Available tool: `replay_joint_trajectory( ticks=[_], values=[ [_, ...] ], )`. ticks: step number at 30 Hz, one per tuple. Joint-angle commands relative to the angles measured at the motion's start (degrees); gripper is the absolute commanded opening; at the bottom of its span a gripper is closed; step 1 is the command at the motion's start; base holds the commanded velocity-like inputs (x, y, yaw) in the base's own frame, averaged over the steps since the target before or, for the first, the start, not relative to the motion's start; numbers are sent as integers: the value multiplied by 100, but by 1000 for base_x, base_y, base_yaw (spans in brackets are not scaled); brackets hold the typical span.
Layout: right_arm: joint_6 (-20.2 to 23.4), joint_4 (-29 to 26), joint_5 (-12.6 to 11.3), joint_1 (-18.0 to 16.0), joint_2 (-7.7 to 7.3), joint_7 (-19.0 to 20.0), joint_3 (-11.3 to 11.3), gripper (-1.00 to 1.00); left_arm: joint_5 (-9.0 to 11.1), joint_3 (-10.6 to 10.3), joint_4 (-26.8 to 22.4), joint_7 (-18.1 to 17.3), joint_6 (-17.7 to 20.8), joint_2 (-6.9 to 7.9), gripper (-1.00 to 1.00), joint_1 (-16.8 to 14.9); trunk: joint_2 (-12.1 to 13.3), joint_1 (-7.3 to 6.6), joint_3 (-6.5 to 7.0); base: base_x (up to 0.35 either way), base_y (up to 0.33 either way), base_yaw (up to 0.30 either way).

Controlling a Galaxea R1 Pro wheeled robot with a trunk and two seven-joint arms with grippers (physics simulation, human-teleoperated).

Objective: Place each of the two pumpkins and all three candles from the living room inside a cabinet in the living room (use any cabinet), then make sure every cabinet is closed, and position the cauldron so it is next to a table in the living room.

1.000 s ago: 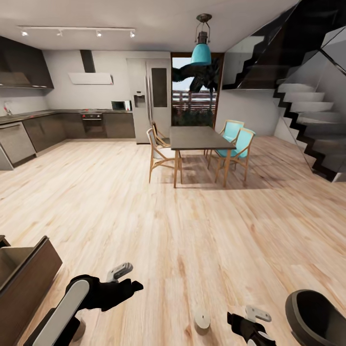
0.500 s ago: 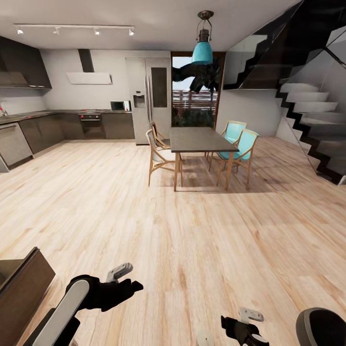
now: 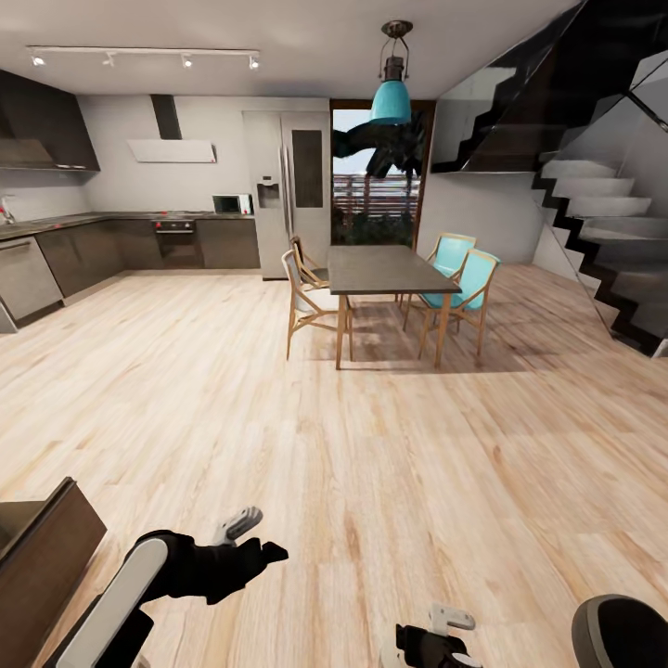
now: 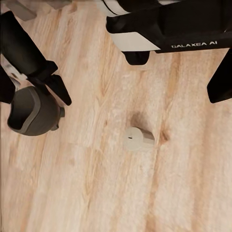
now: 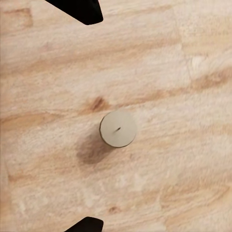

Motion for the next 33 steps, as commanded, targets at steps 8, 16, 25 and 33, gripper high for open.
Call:
replay_joint_trajectory(
  ticks=[8, 16, 25, 33],
  values=[
    [14, 73, -25, -20, 7, -50, 35, 100, 406, 16, -11, 51, 10, 6, 100, -11, -3, 0, -6, 0, 0, 0],
    [10, 81, -25, -21, 7, -52, 35, 100, 981, 262, 18, -842, 222, 309, 100, -7, -324, 175, -149, 0, 0, 0],
    [-63, 119, -27, -21, 16, -71, 35, 100, 1006, 270, 72, -1581, 248, 567, 100, -5, -685, 373, -311, 0, 0, 0],
    [-128, 131, -35, -21, 73, -109, 35, 100, 1011, 270, 75, -1601, 247, 571, 100, -5, -1006, 549, -454, 0, 0, 0]
  ],
)
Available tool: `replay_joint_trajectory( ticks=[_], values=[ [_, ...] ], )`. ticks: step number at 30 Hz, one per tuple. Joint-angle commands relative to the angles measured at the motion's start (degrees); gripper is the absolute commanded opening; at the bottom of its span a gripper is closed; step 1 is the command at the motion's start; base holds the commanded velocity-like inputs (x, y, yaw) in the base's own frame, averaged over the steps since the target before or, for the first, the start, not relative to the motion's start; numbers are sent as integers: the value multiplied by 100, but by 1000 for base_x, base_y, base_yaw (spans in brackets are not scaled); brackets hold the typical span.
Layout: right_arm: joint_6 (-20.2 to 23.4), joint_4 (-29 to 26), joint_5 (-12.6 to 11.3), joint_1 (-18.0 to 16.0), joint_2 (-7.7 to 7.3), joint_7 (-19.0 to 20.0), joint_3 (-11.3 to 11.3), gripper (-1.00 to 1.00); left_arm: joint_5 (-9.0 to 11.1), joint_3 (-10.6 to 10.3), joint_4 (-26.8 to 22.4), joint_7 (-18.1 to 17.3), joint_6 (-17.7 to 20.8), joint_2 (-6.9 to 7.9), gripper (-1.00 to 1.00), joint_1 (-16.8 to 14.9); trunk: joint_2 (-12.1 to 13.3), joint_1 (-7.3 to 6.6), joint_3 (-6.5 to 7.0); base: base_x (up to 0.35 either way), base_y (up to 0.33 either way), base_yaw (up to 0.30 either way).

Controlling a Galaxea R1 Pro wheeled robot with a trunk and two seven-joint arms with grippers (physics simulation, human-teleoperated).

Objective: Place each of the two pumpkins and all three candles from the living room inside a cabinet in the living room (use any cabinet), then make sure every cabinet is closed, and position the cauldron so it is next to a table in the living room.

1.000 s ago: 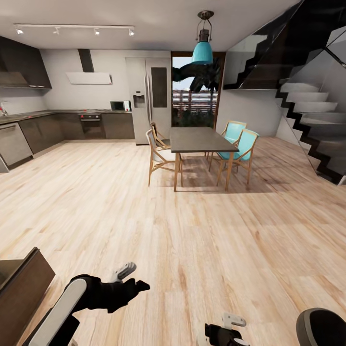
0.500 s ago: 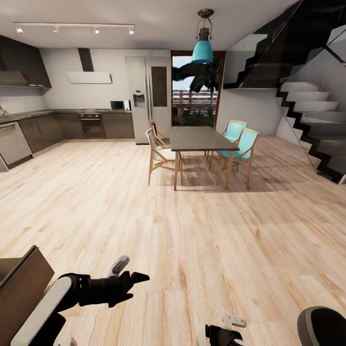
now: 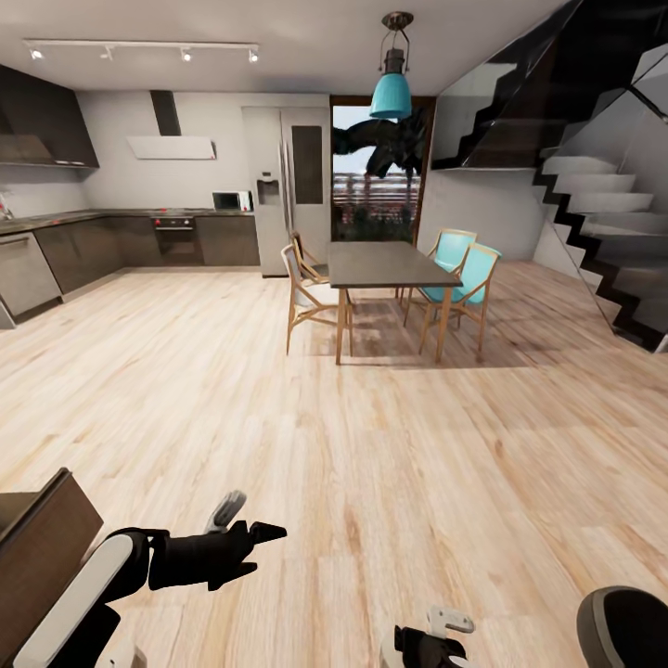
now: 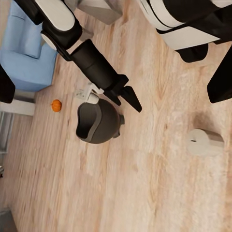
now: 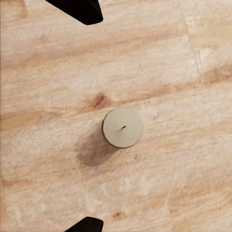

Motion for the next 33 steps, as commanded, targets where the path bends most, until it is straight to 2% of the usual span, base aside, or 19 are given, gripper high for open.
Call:
replay_joint_trajectory(
  ticks=[1, 5, 11, 20, 26, 33],
  values=[
    [17, 5, -28, -4, 25, -48, 26, 100, 64, -6, -6, 57, -3, 5, 100, -4, -44, 22, -24, 0, 0, 0],
    [4, 130, -32, -75, 110, -56, 26, 100, 66, -6, -6, 54, -2, 6, 100, -4, -205, 110, -96, 0, 0, 0],
    [-169, 550, -27, -290, 139, -58, 26, 100, 67, -5, -8, 51, -2, 6, 100, -4, -445, 242, -203, 0, 0, 0],
    [-232, 614, -48, -320, 150, -81, 26, 100, 65, -5, -4, 51, -2, 7, 100, -4, -806, 439, -365, 0, 0, 0],
    [-249, 687, -60, -331, 289, -84, 26, 100, 61, -4, -3, 51, -2, 7, 100, -4, -1047, 571, -473, 0, 0, 0],
    [-286, 808, -61, -387, 323, -84, 26, 100, 59, -5, -4, 56, -2, 7, 100, -4, -1328, 725, -598, 0, 0, 0]
  ],
)
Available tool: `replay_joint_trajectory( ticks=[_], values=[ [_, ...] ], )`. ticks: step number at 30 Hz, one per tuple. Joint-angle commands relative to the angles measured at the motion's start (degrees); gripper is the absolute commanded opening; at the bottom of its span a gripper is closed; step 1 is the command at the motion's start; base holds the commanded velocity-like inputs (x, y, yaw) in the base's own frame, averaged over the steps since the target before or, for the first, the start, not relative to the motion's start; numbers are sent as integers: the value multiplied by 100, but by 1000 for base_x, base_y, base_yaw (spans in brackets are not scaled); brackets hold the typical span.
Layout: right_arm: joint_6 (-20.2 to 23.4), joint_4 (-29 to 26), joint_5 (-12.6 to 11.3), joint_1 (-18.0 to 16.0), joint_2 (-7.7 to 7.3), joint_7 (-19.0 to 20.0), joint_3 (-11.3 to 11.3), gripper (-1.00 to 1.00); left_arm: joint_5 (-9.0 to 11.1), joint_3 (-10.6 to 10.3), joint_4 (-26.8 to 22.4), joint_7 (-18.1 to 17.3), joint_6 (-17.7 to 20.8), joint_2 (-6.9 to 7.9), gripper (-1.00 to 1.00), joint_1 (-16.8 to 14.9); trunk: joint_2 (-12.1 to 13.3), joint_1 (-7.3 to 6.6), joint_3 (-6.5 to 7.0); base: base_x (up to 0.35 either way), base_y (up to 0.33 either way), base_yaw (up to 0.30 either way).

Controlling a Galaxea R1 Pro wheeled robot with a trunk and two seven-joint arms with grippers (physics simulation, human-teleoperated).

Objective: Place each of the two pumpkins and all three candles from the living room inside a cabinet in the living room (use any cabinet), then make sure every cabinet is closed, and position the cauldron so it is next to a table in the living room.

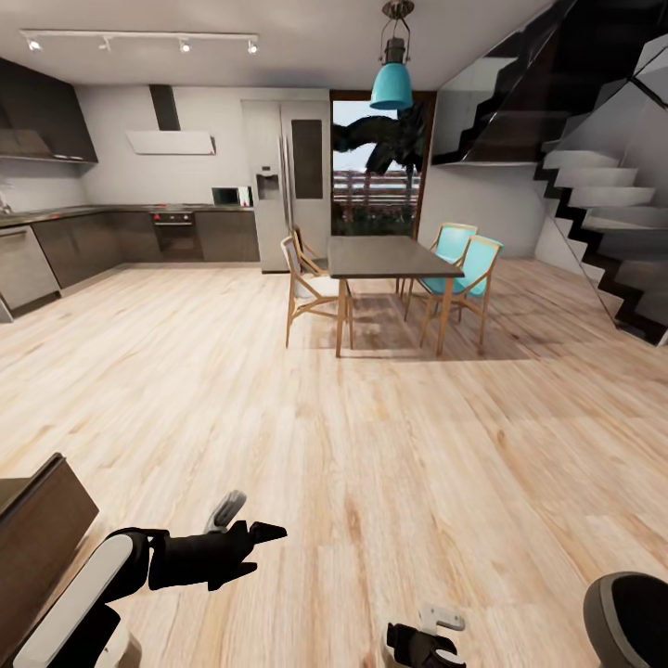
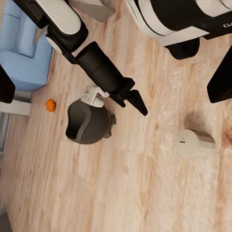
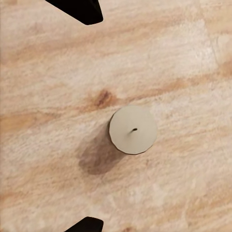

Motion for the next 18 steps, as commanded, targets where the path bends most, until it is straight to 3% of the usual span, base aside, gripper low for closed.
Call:
replay_joint_trajectory(
  ticks=[1, 12, 18],
  values=[
    [19, -8, -28, -5, -4, -50, 38, 100, 64, -6, -5, 60, -4, 2, 100, -4, -44, 22, -24, 0, 0, 0],
    [5, 147, -30, -62, -2, -50, 38, 100, 64, -6, -2, 57, -4, 4, 100, -4, -485, 263, -221, 0, 0, 0],
    [-112, 547, -33, -269, 2, -50, 34, 100, 65, -6, -3, 59, -4, 1, 100, -4, -726, 395, -329, 0, 0, 0]
  ],
)
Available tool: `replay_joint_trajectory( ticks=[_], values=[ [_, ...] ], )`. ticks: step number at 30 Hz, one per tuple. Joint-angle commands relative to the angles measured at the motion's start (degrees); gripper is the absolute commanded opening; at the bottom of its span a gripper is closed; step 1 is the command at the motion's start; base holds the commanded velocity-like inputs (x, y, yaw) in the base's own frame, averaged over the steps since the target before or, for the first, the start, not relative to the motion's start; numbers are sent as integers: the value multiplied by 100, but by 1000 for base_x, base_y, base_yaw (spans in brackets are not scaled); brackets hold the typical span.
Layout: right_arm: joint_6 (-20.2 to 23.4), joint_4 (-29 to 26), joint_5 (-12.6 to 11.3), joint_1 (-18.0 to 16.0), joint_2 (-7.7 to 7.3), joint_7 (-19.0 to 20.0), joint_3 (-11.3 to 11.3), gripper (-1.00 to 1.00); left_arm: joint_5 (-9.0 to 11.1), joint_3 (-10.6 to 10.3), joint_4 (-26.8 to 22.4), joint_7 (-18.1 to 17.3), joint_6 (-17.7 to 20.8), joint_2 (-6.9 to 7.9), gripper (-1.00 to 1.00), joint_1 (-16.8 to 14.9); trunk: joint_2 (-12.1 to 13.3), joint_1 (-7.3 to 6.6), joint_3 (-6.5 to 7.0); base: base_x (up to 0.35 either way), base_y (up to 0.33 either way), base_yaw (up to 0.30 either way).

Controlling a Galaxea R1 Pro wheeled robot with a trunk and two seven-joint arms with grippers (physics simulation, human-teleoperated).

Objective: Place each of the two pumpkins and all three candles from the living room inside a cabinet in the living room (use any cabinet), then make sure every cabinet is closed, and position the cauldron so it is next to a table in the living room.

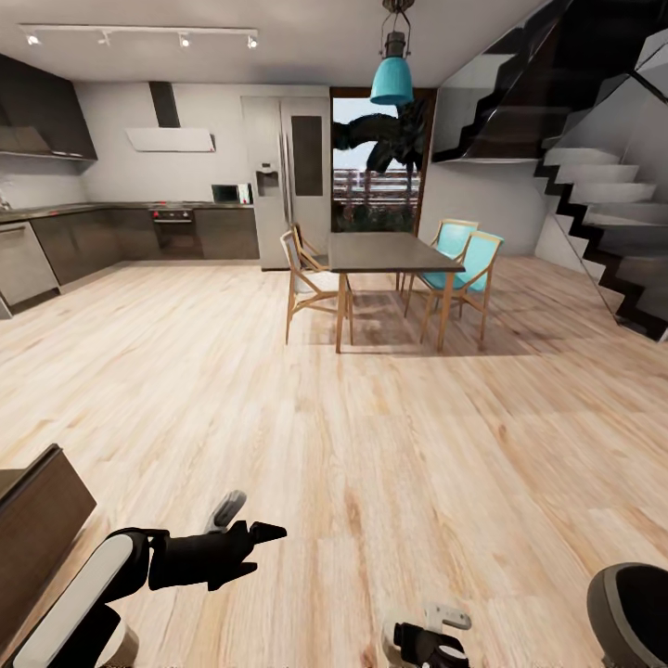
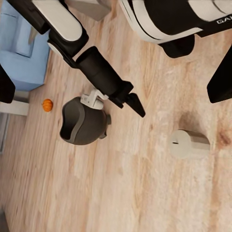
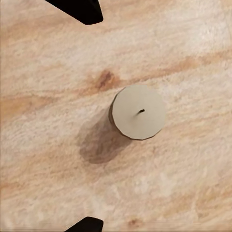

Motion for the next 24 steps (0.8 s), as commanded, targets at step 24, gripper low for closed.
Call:
replay_joint_trajectory(
  ticks=[24],
  values=[
    [-23, 106, -14, -83, 41, -51, 51, 100, 59, -6, -2, 63, -7, -1, 100, -4, -967, 527, -437, 0, 0, 0]
  ],
)
